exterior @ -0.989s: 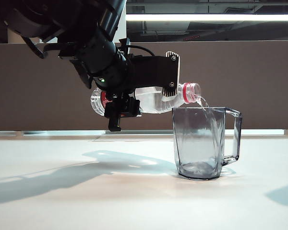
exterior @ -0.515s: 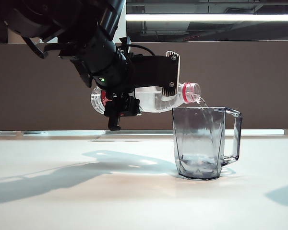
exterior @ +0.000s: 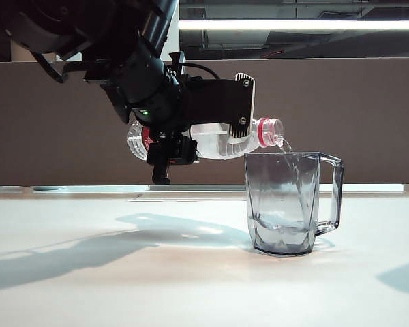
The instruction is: Pick up the mineral water bottle with the left hand on the table and pour water into the mug until it's half full.
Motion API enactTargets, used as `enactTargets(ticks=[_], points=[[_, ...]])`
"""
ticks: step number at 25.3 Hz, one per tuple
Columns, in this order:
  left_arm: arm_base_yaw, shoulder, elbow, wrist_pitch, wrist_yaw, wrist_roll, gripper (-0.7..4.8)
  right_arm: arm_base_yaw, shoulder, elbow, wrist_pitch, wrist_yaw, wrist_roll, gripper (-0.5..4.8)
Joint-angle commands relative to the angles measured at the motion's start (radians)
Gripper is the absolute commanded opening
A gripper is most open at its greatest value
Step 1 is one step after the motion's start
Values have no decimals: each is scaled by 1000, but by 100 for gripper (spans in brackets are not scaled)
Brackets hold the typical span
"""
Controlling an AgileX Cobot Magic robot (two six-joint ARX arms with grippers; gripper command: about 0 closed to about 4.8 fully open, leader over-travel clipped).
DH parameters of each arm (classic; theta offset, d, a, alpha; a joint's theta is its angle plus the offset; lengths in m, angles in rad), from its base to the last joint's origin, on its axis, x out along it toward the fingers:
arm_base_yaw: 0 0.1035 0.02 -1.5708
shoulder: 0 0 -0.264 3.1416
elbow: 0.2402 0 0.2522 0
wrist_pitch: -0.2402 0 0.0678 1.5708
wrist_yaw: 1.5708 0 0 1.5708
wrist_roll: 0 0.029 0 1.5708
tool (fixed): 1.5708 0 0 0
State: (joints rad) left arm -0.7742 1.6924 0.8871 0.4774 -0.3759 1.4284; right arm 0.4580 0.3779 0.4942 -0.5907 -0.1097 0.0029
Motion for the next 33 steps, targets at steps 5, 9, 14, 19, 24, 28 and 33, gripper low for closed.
enactTargets(ticks=[5,9,14,19,24,28,33], points=[[0,-7,9,56,-6,16,241,0,0,8,15,-4,-4,-2],[0,-7,9,56,-6,16,241,0,0,8,14,-4,-5,-2],[0,-7,9,56,-6,16,241,0,0,8,11,-4,-5,-2],[0,-7,9,56,-6,19,241,0,0,8,11,-4,-5,-2],[0,-7,9,56,-6,38,241,0,0,8,11,-4,-5,-2],[0,-7,9,56,-6,37,241,0,0,8,11,-4,-5,-2],[0,-7,9,55,-6,37,241,0,0,8,11,-4,-5,-2]])
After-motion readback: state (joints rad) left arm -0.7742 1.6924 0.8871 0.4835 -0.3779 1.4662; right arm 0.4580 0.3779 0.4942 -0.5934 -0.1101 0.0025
